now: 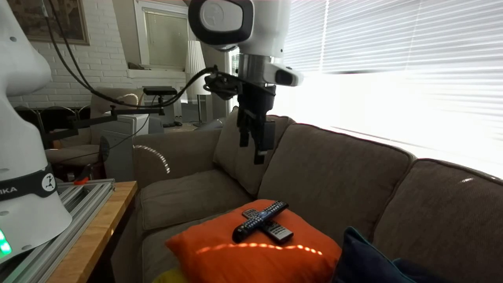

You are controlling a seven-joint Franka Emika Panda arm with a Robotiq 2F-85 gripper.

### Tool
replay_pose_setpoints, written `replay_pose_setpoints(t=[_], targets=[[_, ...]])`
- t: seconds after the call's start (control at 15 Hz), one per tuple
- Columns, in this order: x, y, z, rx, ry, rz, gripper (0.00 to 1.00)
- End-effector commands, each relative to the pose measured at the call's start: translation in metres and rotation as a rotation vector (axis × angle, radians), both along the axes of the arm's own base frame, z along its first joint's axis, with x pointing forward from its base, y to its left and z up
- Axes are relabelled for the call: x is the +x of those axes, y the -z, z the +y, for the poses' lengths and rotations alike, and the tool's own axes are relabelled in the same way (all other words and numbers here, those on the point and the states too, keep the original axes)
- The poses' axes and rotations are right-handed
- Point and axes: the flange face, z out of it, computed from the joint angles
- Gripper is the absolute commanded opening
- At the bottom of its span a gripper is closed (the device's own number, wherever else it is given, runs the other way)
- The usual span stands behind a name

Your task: Swap the positions of the remotes

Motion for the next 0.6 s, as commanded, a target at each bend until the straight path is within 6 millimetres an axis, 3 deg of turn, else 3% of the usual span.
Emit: replay_pose_setpoints(t=[0.0, 0.07, 0.53], targets=[[0.002, 0.026, 0.004, -0.031, -0.138, -0.087, 1.00], [0.003, 0.015, 0.003, -0.014, -0.080, -0.041, 1.00], [0.008, 0.037, 0.009, -0.029, -0.217, -0.028, 1.00]])
